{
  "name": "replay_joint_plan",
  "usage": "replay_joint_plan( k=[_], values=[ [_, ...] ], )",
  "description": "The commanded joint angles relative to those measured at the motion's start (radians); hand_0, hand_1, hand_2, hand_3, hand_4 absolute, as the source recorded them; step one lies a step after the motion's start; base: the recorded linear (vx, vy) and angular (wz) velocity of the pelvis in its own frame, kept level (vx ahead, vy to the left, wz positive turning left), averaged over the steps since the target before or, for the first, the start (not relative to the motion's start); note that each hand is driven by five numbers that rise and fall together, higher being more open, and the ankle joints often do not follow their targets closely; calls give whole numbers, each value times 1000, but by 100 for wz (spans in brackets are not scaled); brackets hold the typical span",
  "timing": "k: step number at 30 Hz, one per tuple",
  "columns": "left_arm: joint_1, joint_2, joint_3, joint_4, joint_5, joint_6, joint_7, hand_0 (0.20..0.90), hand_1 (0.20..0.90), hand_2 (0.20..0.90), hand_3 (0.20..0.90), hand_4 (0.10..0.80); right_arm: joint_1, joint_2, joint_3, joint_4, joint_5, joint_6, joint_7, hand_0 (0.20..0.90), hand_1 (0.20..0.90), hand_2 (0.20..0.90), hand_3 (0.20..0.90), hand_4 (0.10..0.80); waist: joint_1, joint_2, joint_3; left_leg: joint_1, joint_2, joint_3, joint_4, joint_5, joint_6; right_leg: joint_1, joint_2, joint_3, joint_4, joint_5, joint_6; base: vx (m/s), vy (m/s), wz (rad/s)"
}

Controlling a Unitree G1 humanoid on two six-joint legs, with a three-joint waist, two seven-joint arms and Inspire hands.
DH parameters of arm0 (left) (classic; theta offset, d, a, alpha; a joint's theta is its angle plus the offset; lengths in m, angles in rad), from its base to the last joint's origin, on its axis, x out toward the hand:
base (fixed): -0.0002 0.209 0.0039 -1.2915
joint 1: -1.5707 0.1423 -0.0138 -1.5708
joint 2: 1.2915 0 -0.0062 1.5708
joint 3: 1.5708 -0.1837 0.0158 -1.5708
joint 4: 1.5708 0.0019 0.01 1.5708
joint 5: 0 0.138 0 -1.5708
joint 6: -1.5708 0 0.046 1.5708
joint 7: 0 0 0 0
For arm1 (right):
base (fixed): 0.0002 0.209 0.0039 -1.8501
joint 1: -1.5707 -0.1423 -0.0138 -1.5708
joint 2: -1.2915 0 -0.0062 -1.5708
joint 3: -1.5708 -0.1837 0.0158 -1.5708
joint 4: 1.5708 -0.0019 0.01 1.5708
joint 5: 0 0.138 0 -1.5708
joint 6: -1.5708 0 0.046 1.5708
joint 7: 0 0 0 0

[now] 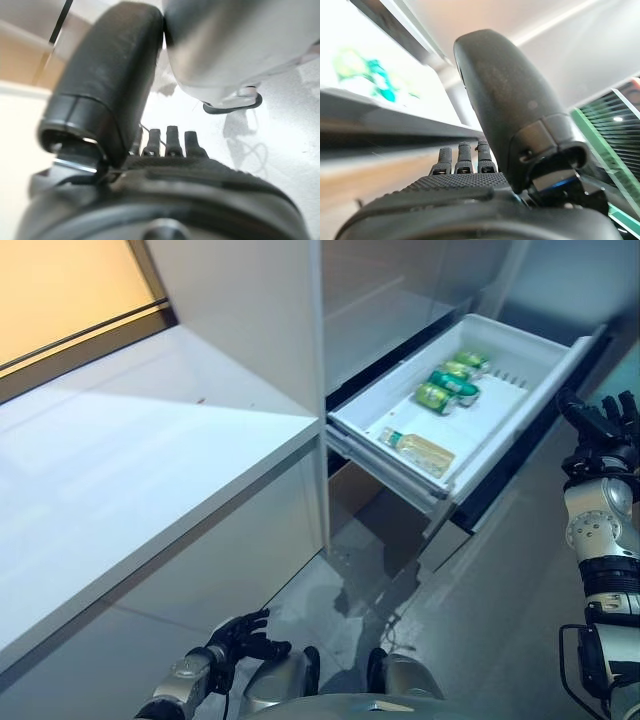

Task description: Put drinks into fridge and close the fridge

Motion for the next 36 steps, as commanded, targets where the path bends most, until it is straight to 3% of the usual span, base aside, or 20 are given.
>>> replay_joint_plan(
  k=[1, 8, 17, 26, 28, 29, 36],
  values=[
    [50, 45, -24, -28, -30, 3, 53, 900, 900, 900, 900, 800, -149, -54, -38, 4, 62, -84, 46, 900, 900, 900, 900, 800, 30, -20, -1, -34, -37, 1, 99, -162, 79, 35, -21, -52, 174, -135, -61, -31, 49, 27],
    [66, 44, -11, -13, -64, -24, 64, 900, 900, 900, 900, 800, -186, -57, -31, 99, 160, -87, 28, 900, 900, 900, 900, 800, 59, -7, 39, -80, -57, -17, 138, -157, 81, -19, -42, -61, 270, -169, -76, 2, 51, 13],
    [85, 33, -7, -10, -94, -54, 53, 900, 900, 900, 900, 800, -231, -63, -4, 159, 147, -68, 57, 900, 900, 900, 900, 800, 88, 7, 63, -86, -70, -46, 131, -141, 72, -26, -53, -70, 302, -184, -82, 49, 55, 9],
    [108, 25, -12, -15, -84, -75, 43, 900, 900, 900, 900, 800, -260, -21, 54, 152, 123, -9, 212, 900, 900, 900, 900, 800, 125, 13, 70, -64, -76, -86, 54, -92, 58, -4, -65, -95, 273, -170, -69, 72, 39, 8],
    [110, 25, -14, -9, -83, -80, 42, 900, 900, 900, 900, 800, -281, -16, 72, 155, 118, 2, 228, 900, 900, 900, 900, 800, 134, 9, 65, -50, -82, -99, 43, -107, 54, 13, -63, -89, 264, -187, -59, 120, 32, 10],
    [111, 25, -17, -3, -84, -88, 43, 900, 900, 900, 900, 800, -297, -9, 86, 158, 114, 8, 243, 900, 900, 900, 900, 800, 140, 15, 66, -54, -81, -101, 24, -75, 53, 13, -70, -106, 247, -161, -62, 0, 70, 16],
    [115, 37, -15, -1, -84, -95, 38, 900, 900, 900, 900, 800, -353, 23, 135, 173, 100, 36, 286, 900, 900, 900, 900, 800, 170, 18, 51, -31, -88, -143, -50, -32, 45, 45, -66, -124, 175, -131, -42, 54, 34, 14]
  ],
)
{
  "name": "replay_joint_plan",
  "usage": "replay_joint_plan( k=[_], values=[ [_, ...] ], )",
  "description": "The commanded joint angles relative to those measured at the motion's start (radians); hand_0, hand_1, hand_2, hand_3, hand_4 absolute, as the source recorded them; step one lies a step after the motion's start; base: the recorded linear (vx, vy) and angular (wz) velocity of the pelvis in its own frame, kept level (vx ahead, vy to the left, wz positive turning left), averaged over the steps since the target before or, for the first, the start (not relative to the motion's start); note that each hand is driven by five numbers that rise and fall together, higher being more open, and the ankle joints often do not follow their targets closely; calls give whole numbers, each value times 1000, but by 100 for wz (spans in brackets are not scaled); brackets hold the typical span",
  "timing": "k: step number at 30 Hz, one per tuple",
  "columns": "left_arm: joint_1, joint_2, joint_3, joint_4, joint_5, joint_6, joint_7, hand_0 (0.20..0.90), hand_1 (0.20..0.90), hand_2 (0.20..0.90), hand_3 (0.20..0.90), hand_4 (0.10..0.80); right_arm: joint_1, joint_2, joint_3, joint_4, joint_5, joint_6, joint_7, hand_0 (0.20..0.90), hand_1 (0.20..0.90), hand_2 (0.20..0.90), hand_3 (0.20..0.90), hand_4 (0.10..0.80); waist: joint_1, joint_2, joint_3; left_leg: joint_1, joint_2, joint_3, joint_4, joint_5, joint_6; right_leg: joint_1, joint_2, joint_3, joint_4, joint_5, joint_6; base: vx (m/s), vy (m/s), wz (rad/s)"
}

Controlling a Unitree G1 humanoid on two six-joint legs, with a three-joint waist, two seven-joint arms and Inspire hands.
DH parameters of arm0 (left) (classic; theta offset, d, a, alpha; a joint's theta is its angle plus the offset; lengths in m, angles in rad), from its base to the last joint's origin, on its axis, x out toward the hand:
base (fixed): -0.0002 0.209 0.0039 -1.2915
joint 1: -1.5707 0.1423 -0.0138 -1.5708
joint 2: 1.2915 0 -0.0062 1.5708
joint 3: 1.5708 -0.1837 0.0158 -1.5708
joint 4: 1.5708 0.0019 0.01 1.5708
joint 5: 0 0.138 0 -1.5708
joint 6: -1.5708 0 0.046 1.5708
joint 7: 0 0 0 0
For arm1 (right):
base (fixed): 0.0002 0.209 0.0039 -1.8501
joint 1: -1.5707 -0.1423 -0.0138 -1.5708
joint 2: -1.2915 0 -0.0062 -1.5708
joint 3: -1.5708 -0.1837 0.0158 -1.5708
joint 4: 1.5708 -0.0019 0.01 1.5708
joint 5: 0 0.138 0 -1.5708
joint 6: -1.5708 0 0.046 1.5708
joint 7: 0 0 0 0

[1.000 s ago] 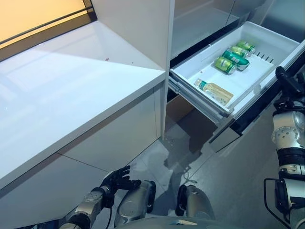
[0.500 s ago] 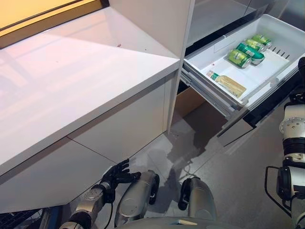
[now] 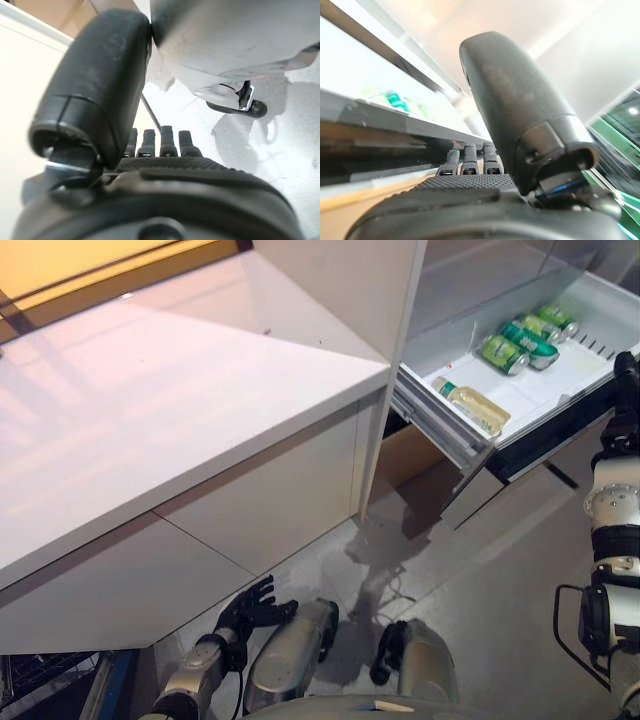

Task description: Put drinks into fridge and close the fridge

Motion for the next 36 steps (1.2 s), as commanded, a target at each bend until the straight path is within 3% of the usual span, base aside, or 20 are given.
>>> replay_joint_plan(
  k=[1, 9, 17, 25, 36],
  values=[
    [100, 92, -52, -13, 26, 0, 2, 900, 900, 900, 900, 800, -178, 66, 162, -29, -30, 111, 157, 900, 900, 900, 900, 800, 132, -5, -25, 88, 2, -8, -164, -52, 50, 87, 41, 26, 5, -40, -28, 43, 13, 16],
    [116, 106, -39, -22, 43, -4, -11, 900, 900, 900, 900, 800, -199, 87, 204, -38, -53, 139, 214, 900, 900, 900, 900, 800, 158, -15, -48, 123, 13, -50, -250, -5, 35, 136, 61, 3, -111, 7, -11, 27, -3, 12],
    [113, 113, -35, -15, 78, -5, -23, 900, 900, 900, 900, 800, -191, 84, 215, -50, -52, 129, 213, 900, 900, 900, 900, 800, 152, -33, -62, 139, 24, -35, -276, 3, 32, 159, 78, 8, -187, 43, 1, -7, -16, 3],
    [99, 115, -26, -14, 107, 1, -20, 900, 900, 900, 900, 800, -121, 102, 213, -153, -123, 39, 158, 900, 900, 900, 900, 800, 102, -58, -87, 178, 47, 19, -315, 5, 35, 184, 107, 52, -287, 90, 18, -74, -45, -11],
    [56, 92, 24, 17, 90, 46, 5, 900, 900, 900, 900, 800, 157, 192, 202, -311, -202, 67, 153, 900, 900, 900, 900, 800, -33, -81, -193, 268, 112, 146, -466, 49, 9, 232, 164, 148, -511, 186, 46, -123, -80, -42]
  ],
)
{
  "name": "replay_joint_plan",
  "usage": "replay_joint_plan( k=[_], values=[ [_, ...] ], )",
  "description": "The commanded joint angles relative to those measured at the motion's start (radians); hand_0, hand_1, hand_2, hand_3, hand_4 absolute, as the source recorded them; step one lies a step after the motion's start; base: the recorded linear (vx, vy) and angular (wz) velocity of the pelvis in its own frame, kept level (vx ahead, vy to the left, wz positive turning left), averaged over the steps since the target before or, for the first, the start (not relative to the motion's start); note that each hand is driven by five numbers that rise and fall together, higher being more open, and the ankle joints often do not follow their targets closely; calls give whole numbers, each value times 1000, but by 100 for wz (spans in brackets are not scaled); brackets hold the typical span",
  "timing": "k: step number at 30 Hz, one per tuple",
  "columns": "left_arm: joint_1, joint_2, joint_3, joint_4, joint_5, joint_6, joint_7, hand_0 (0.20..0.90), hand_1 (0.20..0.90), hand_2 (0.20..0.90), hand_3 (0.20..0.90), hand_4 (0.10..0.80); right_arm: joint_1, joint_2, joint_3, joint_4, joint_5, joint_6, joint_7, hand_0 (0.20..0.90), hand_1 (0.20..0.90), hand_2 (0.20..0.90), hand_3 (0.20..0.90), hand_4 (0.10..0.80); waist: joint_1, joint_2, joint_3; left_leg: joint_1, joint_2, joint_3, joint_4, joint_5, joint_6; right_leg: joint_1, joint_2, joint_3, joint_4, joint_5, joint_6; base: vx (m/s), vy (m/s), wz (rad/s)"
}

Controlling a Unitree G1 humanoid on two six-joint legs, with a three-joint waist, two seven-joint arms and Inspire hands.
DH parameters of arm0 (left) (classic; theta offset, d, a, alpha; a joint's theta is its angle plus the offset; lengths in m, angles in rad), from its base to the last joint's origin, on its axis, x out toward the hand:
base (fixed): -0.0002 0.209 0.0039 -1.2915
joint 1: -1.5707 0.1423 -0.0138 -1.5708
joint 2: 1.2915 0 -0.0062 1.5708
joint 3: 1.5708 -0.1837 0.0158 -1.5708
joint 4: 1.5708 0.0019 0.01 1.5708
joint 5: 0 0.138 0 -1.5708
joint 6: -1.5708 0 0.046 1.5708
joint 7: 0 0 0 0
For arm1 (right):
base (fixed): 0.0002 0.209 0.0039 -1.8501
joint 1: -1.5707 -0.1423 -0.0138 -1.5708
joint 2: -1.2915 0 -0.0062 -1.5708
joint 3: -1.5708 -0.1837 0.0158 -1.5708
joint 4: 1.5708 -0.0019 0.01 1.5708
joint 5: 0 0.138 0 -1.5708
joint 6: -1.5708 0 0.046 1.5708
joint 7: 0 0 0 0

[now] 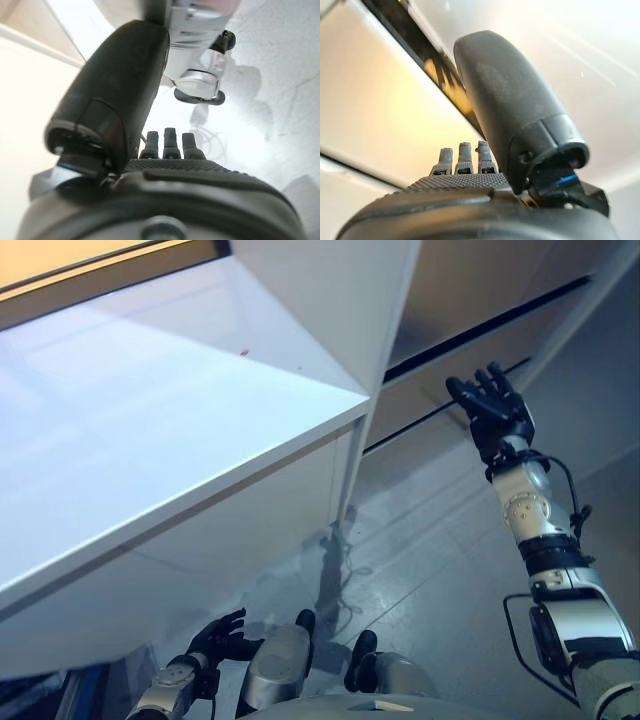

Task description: Put drinks into fridge and close the fridge

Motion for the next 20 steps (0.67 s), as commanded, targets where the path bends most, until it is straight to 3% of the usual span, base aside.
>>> replay_joint_plan(
  k=[1, 7, 10, 20],
  values=[
    [-6, -10, 11, -1, -14, -26, -8, 900, 900, 900, 900, 800, 36, -2, 6, -89, -49, -76, 24, 900, 900, 900, 900, 800, -54, -7, -117, 66, -9, 64, -115, -38, 24, 55, 2, 55, -58, -9, 46, -112, -105, -40],
    [2, -49, 50, 0, 1, -13, -6, 900, 900, 900, 900, 800, 305, 86, -11, -48, -124, -56, 63, 900, 900, 900, 900, 800, -113, -5, -164, 109, 23, 146, -162, -29, 4, 88, 26, 60, -137, 16, 48, -115, -106, -36],
    [1, -56, 62, -1, -4, -7, -11, 900, 900, 900, 900, 800, 360, 107, -4, -8, -164, -28, 79, 900, 900, 900, 900, 800, -128, -3, -171, 117, 29, 164, -166, -27, -3, 98, 31, 60, -154, 22, 47, -84, -62, -26],
    [-35, -83, 97, 67, -13, -14, -27, 900, 900, 900, 900, 800, 502, 186, 29, 477, -484, 83, 244, 900, 900, 900, 900, 800, -154, 1, -185, 135, 46, 193, -182, -17, -26, 127, 38, 42, -214, 46, 48, -38, -38, -7]
  ],
)
